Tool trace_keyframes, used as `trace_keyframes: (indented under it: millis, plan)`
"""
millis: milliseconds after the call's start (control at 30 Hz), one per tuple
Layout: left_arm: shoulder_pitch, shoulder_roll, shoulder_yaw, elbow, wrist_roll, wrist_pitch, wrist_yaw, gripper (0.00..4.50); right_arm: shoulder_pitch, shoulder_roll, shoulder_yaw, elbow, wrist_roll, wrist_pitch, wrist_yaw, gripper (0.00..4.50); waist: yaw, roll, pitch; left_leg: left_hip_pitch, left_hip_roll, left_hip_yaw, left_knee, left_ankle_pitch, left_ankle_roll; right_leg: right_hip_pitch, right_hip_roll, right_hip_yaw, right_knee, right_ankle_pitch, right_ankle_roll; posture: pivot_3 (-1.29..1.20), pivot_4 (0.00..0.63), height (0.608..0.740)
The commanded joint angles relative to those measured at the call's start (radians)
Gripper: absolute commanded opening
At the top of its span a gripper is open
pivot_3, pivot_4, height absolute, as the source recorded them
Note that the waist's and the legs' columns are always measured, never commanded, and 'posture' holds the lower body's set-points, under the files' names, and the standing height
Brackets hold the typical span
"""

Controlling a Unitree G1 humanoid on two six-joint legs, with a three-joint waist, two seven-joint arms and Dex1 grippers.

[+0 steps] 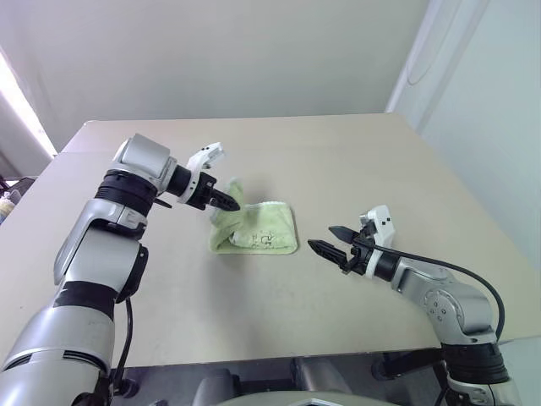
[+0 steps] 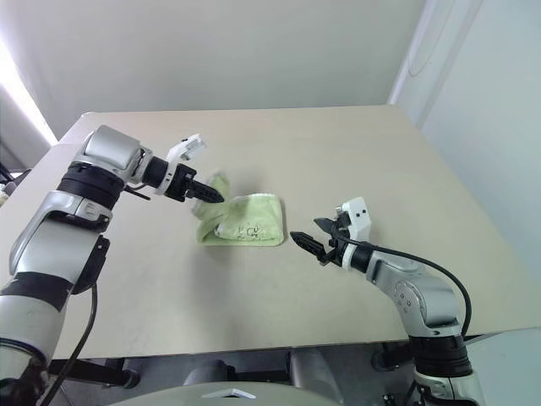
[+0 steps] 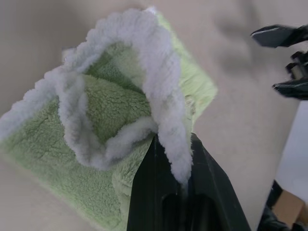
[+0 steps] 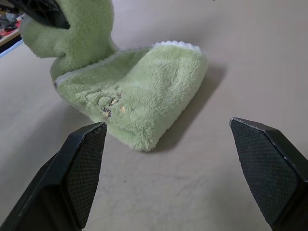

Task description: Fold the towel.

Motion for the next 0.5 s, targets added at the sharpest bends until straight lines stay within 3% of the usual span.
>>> trace_keyframes:
  millis: [33,500]
  plan:
    - [-0.061,-0.043,0.005,0.041,-0.01,0.011,0.027,0.02,-0.006,-0.004,-0.025,-0.047,0.019,0.0,-0.01,4.31,0.0,0.0,0.0,0.0,0.0,0.0,0.0,0.0,0.0,0.0,0.0,0.0,0.0,0.0,0.0,0.0,0.0,0.712]
    - [-0.066,-0.191,0.001,0.131,-0.002,-0.081,0.084,0.02,0.03,-0.001,-0.036,-0.062,0.013,-0.013,-0.051,4.31,0.001,0.0,0.0,0.0,0.0,0.0,0.0,0.0,0.0,0.0,0.0,0.0,0.0,0.0,0.0,0.0,0.0,0.712]
